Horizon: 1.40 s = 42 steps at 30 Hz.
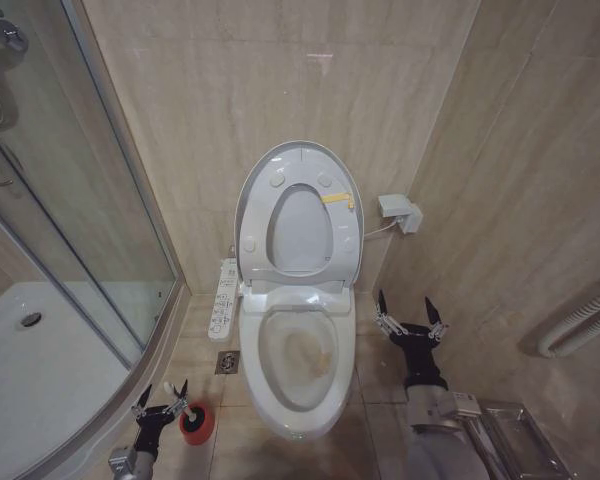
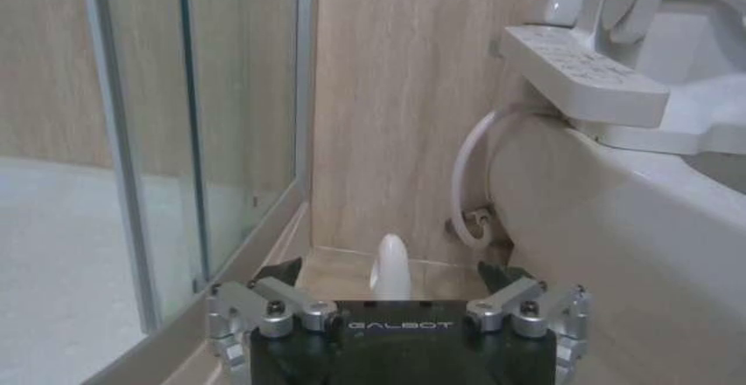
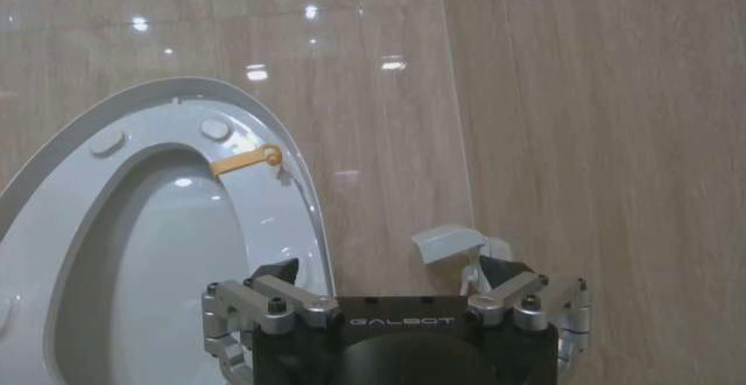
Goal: Open the toilet lid, clean the toilet bowl with a toilet brush, close the toilet lid, and flush.
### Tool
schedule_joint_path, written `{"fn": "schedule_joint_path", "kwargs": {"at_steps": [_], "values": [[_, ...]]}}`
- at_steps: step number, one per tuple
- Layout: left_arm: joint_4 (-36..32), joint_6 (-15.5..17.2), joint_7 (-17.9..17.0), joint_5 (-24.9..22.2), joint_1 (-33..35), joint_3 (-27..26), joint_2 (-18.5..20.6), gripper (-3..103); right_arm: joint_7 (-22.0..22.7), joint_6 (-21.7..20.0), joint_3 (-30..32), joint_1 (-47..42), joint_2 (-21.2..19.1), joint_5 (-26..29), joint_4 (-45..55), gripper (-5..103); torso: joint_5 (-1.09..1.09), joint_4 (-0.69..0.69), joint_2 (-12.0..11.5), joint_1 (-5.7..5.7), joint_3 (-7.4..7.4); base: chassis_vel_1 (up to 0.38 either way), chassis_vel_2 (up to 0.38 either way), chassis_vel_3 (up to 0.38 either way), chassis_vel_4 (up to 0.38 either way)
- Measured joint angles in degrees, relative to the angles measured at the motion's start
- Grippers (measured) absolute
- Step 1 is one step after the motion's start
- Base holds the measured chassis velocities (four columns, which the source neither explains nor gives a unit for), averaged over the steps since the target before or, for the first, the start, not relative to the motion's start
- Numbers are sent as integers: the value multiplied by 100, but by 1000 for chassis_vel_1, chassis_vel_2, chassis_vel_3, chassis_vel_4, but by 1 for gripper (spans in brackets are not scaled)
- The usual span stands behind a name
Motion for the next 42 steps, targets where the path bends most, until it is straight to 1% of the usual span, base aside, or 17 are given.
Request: {"fn": "schedule_joint_path", "kwargs": {"at_steps": [3, 4, 11, 12, 20, 21, 24, 28, 29, 34, 35, 42], "values": [[114, 11, 85, -30, -60, 26, -1, 100, 0, 0, 0, 0, 0, 0, 0, 100, 1, 1, 0, 0, 0, 0, 0, 0, 0], [181, 7, 115, -36, -88, 35, -5, 94, 0, 0, 0, 0, 0, 0, 0, 100, 1, 0, 0, 0, 0, 0, 0, 0, 0], [523, -55, 232, -36, -232, 44, -104, 94, 0, 0, 0, 0, 0, 0, 0, 100, 1, 1, 0, 0, 0, 0, 0, 0, 0], [565, -76, 259, -29, -256, 47, -116, 73, 0, 0, 0, 0, 0, 0, 0, 100, 0, 0, 0, 0, 0, 0, 0, 0, 0], [732, -147, 377, 55, -354, 28, -111, 73, 0, 0, 0, 0, 0, 0, 0, 100, 1, 0, 0, 0, 0, 0, 0, 0, 0], [781, -186, 411, 100, -380, 14, -109, 68, 0, 0, 0, 0, 0, 0, 0, 100, 1, 1, 0, 0, 0, 0, 0, 0, 0], [903, -273, 455, 207, -444, -12, -104, 68, 0, 0, 0, 0, 0, 0, 0, 100, 1, 1, 0, 0, 0, 0, 0, 0, 0], [919, -296, 477, 220, -463, -13, -96, 68, 0, 0, 0, 0, 0, 0, 0, 100, 1, 0, 0, 0, 0, 0, 0, 0, 0], [918, -308, 494, 222, -471, -12, -94, 41, 0, 0, 0, 0, 0, 0, 0, 100, 1, 0, 0, 0, 0, 0, 0, 0, 0], [836, -381, 522, 254, -449, -8, -104, 41, 0, 0, 0, 0, 0, 0, 0, 100, 1, 1, 0, 0, 0, 0, 0, 0, 0], [747, -396, 520, 264, -408, -8, -107, 21, 0, 0, 0, 0, 0, 0, 0, 100, 0, 0, 0, 0, 0, 0, 0, 0, 0], [339, -497, 482, 403, -201, -54, -104, 21, 0, 0, 0, 0, 0, 0, 0, 100, 0, 0, 0, 0, 0, 0, 0, 0, 0]]}}
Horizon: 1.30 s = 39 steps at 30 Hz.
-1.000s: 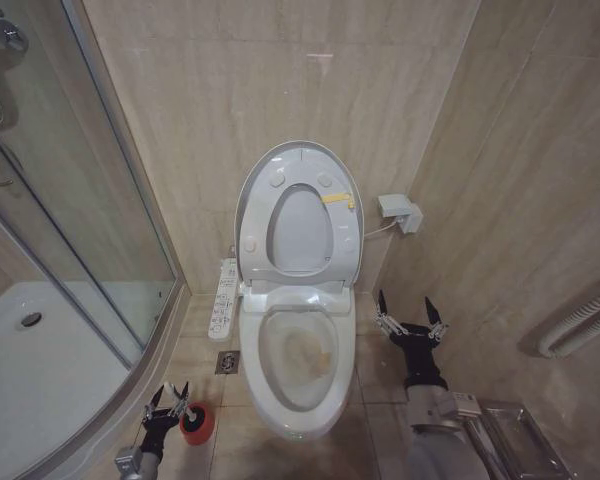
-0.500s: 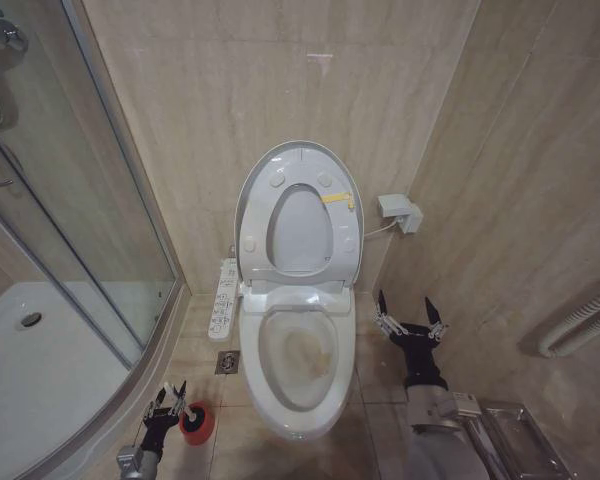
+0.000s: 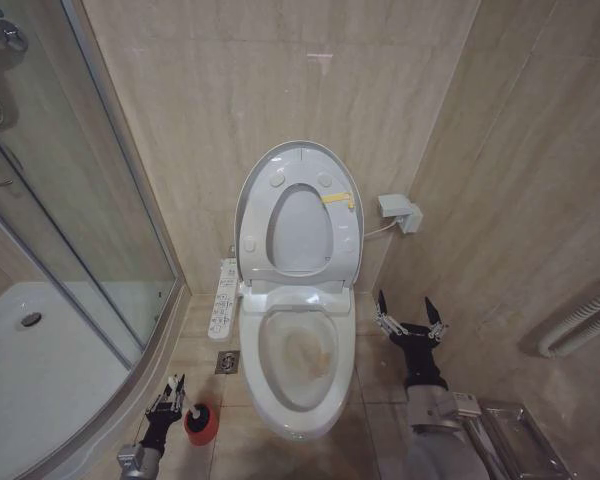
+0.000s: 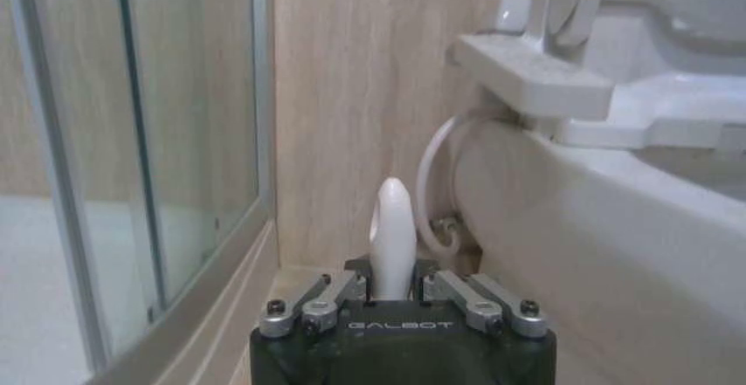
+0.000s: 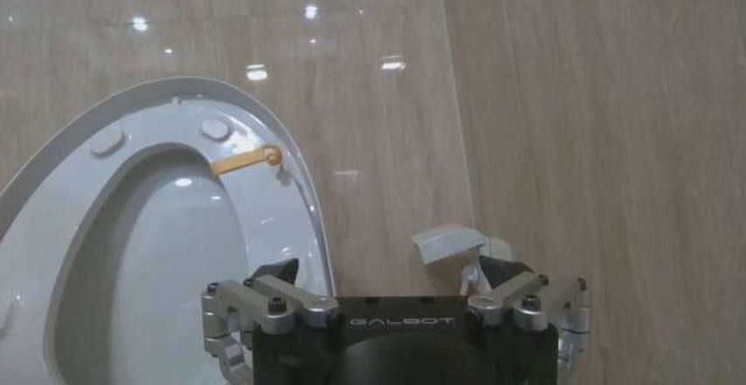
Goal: Open the toilet lid, clean the toilet bowl with a toilet brush, close the toilet lid, and flush.
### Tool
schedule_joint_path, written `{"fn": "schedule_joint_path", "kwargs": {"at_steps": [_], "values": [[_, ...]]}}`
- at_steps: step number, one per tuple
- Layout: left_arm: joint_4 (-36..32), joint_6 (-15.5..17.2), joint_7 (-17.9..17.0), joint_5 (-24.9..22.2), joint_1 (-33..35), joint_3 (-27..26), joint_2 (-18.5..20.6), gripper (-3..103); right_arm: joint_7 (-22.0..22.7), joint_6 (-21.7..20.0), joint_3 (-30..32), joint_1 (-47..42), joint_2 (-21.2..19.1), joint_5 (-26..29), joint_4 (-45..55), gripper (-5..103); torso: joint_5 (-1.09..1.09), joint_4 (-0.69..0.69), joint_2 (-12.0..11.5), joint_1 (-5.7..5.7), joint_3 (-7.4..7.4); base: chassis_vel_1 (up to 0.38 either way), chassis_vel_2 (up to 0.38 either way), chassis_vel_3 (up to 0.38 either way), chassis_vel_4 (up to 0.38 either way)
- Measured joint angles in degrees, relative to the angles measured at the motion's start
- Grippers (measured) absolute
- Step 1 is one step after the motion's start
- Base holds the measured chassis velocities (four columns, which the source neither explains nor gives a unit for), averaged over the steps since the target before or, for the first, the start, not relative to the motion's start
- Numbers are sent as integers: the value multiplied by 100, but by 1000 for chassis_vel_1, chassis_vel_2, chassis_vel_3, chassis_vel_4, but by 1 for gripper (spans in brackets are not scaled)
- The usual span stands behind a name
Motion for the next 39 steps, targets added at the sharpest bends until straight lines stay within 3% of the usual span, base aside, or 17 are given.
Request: {"fn": "schedule_joint_path", "kwargs": {"at_steps": [13, 23, 27, 39], "values": [[-773, -208, -201, 377, 311, -142, 53, 21, 0, 0, 0, 0, 0, 0, 0, 100, 1, 0, 0, 0, 0, 0, 0, 0, 0], [-2713, 87, -401, 402, 1025, -98, 75, 21, 0, 0, 0, 0, 0, 0, 0, 100, 1, 1, 0, 0, 0, 0, 0, 0, 0], [-3737, 211, -602, 506, 1648, -118, 115, 21, 0, 0, 0, 0, 0, 0, 0, 100, 2, 1, 0, 0, 0, 0, 0, 0, 0], [-5395, 358, -756, 660, 2463, -57, 226, 21, 0, 0, 0, 0, 0, 0, 0, 100, 0, 0, 0, 0, 0, 0, 0, 0, 0]]}}
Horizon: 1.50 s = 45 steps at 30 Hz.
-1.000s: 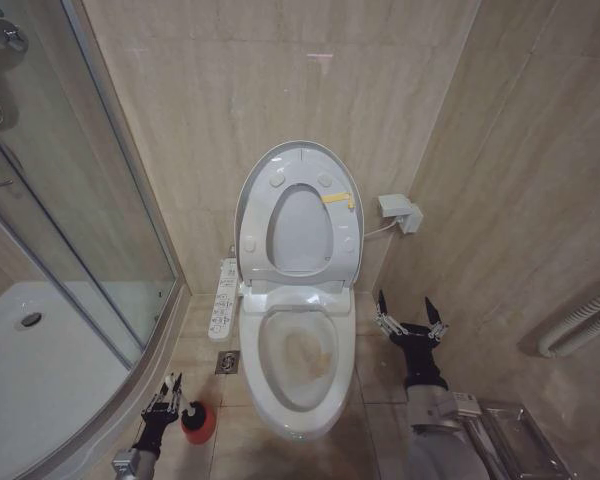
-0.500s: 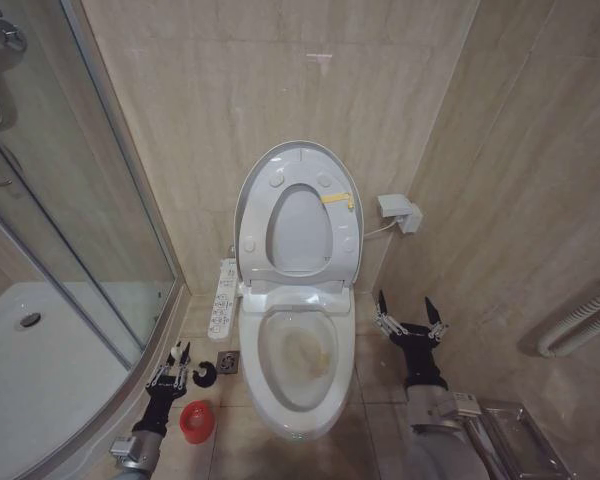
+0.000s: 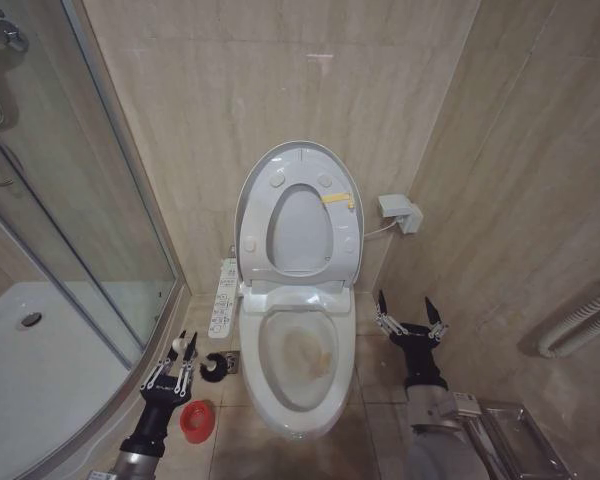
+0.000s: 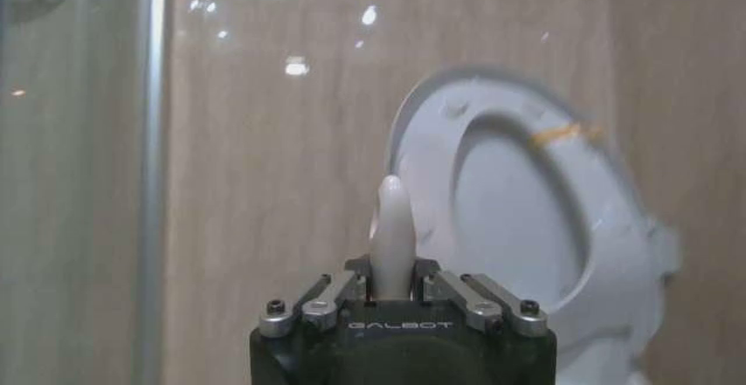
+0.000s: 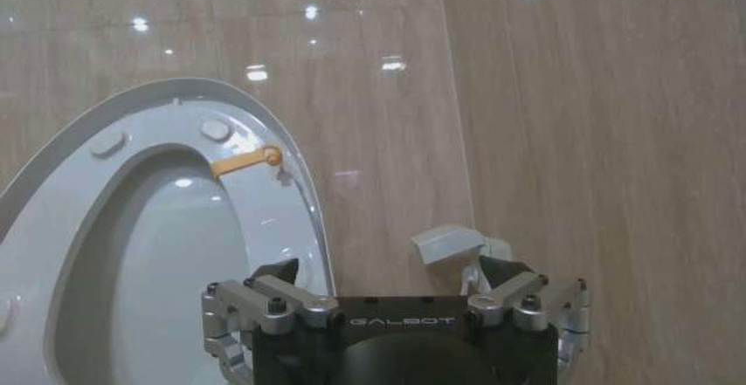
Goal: Open the toilet lid, clean the toilet bowl with a toilet brush, close the toilet lid, and flush.
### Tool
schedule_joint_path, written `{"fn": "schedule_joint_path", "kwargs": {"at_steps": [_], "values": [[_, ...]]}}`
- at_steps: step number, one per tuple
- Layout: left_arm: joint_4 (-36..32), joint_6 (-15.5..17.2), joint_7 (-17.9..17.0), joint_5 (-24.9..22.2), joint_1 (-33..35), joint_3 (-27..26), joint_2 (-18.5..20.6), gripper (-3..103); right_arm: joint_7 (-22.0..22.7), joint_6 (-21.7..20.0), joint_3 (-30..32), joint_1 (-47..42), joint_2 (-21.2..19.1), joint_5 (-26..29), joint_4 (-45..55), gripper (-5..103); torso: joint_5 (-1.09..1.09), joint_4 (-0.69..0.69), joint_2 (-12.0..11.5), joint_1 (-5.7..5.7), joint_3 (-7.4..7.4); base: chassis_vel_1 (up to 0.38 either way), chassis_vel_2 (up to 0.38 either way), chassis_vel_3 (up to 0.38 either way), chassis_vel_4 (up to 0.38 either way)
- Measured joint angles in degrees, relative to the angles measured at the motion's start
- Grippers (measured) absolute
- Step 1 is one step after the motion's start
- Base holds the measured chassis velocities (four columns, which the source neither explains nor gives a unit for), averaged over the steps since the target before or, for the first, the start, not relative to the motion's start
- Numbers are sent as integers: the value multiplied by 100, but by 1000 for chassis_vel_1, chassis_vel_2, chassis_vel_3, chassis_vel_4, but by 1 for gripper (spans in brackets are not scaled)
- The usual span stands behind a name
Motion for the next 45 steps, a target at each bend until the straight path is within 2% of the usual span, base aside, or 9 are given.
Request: {"fn": "schedule_joint_path", "kwargs": {"at_steps": [3, 9, 15, 18, 24, 29, 34, 38, 45], "values": [[-503, 124, 55, -230, -28, 176, 169, 21, 0, 0, 0, 0, 0, 0, 0, 100, 0, 0, 0, 0, 0, 0, 0, 0, 0], [-741, 445, 243, -851, -517, 365, 606, 21, 0, 0, 0, 0, 0, 0, 0, 100, 0, 0, 0, 0, 0, 0, 0, 0, 0], [10, 612, 381, -1421, -1635, 779, 1260, 21, 0, 0, -1, 0, 0, 0, 0, 100, -2, -1, 0, 1, 1, 0, 0, 0, 0], [269, 638, 417, -1574, -1878, 887, 1455, 21, 0, 0, 0, 0, 0, 0, 0, 100, -1, -2, -1, 1, 1, 0, 0, 0, 0], [1126, 630, 531, -1956, -2856, 1641, 1860, 21, 0, 0, 0, 0, 0, 0, 0, 100, 0, 1, 0, 1, 1, 0, 0, 0, 0], [1736, 608, 589, -2121, -3858, 2540, 1844, 21, 0, 0, 0, 0, 0, 0, 1, 100, 0, -1, -1, 1, 1, 0, 0, 0, 0], [2181, 604, 597, -2228, -4485, 3124, 1726, 21, 0, 0, -1, 0, 0, 0, 0, 100, 1, -1, -1, 1, 1, 0, 0, 0, 0], [2960, 548, 608, -2223, -5127, 3738, 1407, 21, -1, 0, 0, 0, 0, 0, 1, 100, 2, 1, 0, 1, 1, 0, 0, 0, 0], [3572, 546, 628, -2119, -5438, 4060, 1060, 21, 0, 0, 0, 0, 0, 0, 0, 100, 1, 0, -1, 1, 1, 0, 0, 0, 0]]}}
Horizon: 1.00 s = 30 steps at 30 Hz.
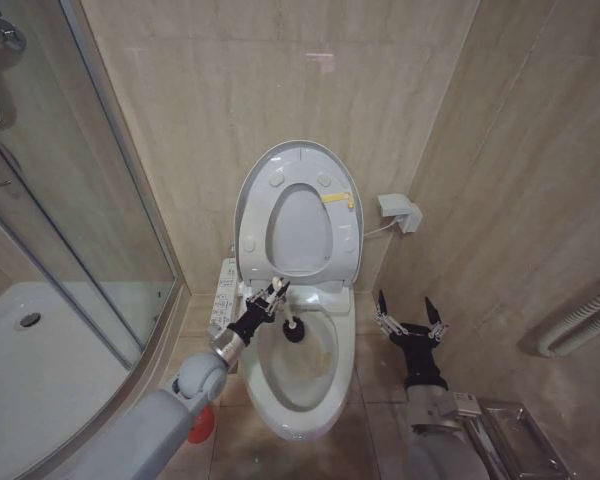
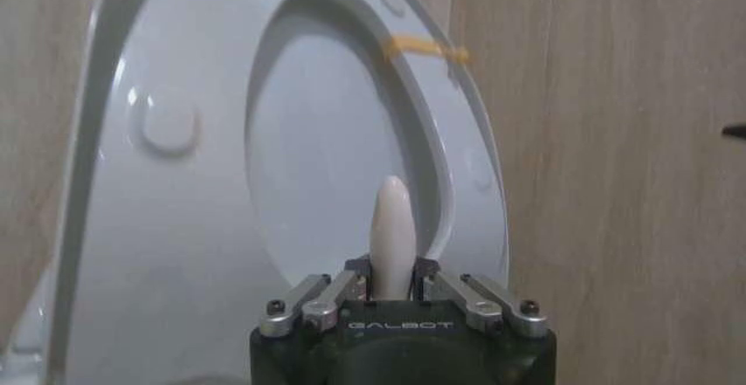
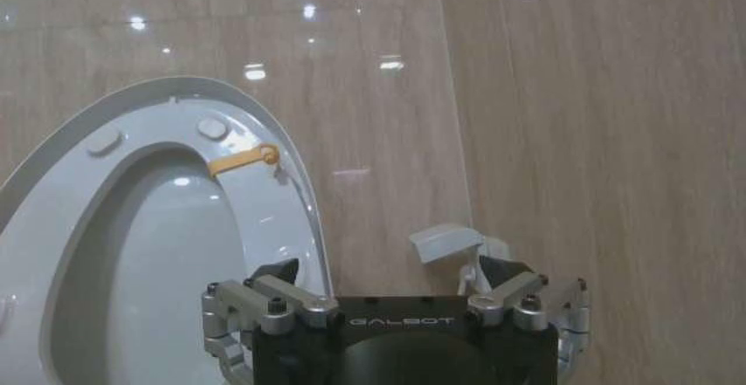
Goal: Open the toilet lid, clean the toilet bowl with a toilet brush, close the toilet lid, and flush.
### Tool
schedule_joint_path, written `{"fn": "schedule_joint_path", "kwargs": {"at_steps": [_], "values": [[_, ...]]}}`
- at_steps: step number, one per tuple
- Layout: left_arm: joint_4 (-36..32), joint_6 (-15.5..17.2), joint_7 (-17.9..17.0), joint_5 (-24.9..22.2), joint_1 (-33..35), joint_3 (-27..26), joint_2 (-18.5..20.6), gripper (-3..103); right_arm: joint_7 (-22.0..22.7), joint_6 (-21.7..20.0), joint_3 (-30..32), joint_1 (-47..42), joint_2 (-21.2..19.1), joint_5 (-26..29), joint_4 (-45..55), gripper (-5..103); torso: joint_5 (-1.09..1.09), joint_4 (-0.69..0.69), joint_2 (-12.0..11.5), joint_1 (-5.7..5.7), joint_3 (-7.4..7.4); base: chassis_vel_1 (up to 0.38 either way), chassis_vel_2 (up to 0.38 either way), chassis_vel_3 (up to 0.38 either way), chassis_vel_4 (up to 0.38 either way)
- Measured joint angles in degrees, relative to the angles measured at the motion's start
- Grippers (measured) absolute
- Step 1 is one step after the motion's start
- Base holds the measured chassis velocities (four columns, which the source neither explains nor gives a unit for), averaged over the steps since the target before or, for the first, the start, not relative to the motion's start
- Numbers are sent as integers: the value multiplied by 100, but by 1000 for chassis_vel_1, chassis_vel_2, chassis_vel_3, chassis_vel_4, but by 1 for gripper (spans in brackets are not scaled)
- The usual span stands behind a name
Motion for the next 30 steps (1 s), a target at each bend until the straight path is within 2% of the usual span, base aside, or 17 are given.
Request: {"fn": "schedule_joint_path", "kwargs": {"at_steps": [4, 7, 12, 22, 26, 30], "values": [[264, 52, -5, 102, -130, 190, -187, 21, 0, 0, 0, 0, 0, 0, 0, 100, 0, 2, 0, 0, 0, 0, 0, 0, 0], [470, 83, -23, 220, -233, 360, -304, 21, 0, 0, 0, 0, 0, 0, 0, 100, 0, -2, 0, -1, 0, 0, 0, 0, 0], [957, 108, -180, 572, -376, 676, -488, 21, 0, 0, 0, 0, 0, 0, 0, 100, 1, -1, 0, -1, 0, 0, 0, 0, 0], [2103, -306, -269, 1180, -521, 853, -833, 21, 0, 0, 0, 0, 1, 0, 0, 100, 0, 0, 0, -1, -1, 0, 0, 0, 0], [2331, -450, -266, 1236, -538, 840, -945, 21, 0, 0, 0, 0, 0, 0, 0, 100, 0, 0, 0, -1, -1, 0, 0, 0, 0], [2284, -493, -276, 1243, -532, 802, -978, 21, 0, 0, 0, 0, 0, 0, 0, 100, 0, 0, 0, -1, 0, 0, 0, 0, 0]]}}
